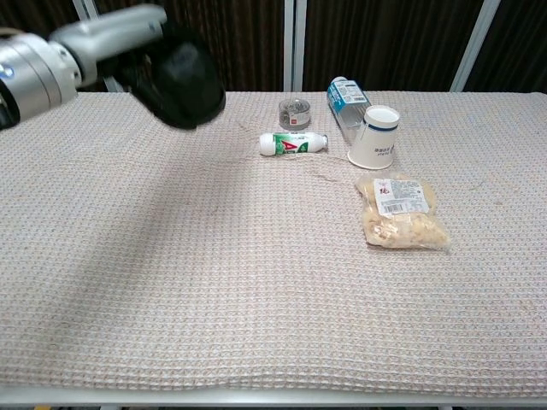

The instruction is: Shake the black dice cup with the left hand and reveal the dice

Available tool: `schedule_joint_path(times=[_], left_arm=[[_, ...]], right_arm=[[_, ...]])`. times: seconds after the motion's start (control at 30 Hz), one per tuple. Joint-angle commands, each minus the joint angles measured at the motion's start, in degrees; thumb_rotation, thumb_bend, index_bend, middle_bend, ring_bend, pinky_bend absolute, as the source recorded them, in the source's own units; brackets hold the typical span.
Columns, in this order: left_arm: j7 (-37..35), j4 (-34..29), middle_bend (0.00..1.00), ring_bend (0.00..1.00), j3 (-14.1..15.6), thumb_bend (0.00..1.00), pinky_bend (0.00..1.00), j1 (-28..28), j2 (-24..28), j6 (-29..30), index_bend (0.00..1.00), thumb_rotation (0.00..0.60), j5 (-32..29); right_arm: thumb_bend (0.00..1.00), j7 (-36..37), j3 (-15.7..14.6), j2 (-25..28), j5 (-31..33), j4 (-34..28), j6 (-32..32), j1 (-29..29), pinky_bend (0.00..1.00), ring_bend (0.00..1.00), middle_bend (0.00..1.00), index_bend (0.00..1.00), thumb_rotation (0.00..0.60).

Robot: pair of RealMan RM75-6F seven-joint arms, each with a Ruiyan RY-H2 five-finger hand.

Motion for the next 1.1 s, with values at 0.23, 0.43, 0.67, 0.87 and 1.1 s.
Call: schedule_joint_path(times=[0.23, 0.43, 0.67, 0.87, 1.1], left_arm=[[-1.4, 6.0, 0.50, 0.42, 5.6, 0.09, 0.51, -0.6, -2.1, 4.4, 0.43, 0.600, 2.6], [8.7, -0.9, 0.51, 0.43, 10.1, 0.09, 0.51, -8.7, 10.2, -26.1, 0.45, 0.600, -18.9], [13.1, -3.6, 0.51, 0.43, 9.6, 0.09, 0.51, -9.5, 9.8, -15.5, 0.45, 0.600, -21.8], [7.6, 0.6, 0.51, 0.43, 6.2, 0.09, 0.51, -5.1, 3.4, 4.0, 0.45, 0.600, -9.0], [-7.0, 11.9, 0.51, 0.43, -0.9, 0.09, 0.52, -2.6, -7.6, 26.4, 0.45, 0.600, 2.3]], right_arm=[[0.19, -0.1, -0.2, -0.6, 0.9, 0.7, -1.9, 0.5, 0.00, 0.00, 0.00, 0.00, 0.600], [0.19, -0.2, -0.1, -0.7, 1.3, 0.8, -2.1, 0.6, 0.00, 0.00, 0.00, 0.00, 0.600], [0.19, 0.3, -0.1, -0.9, 1.8, 1.5, -2.8, 0.6, 0.00, 0.00, 0.00, 0.00, 0.600], [0.19, 0.5, -0.1, -1.0, 1.9, 1.8, -3.1, 0.8, 0.00, 0.00, 0.00, 0.00, 0.600], [0.19, 0.4, -0.1, -1.1, 2.1, 1.9, -3.3, 0.9, 0.00, 0.00, 0.00, 0.00, 0.600]])
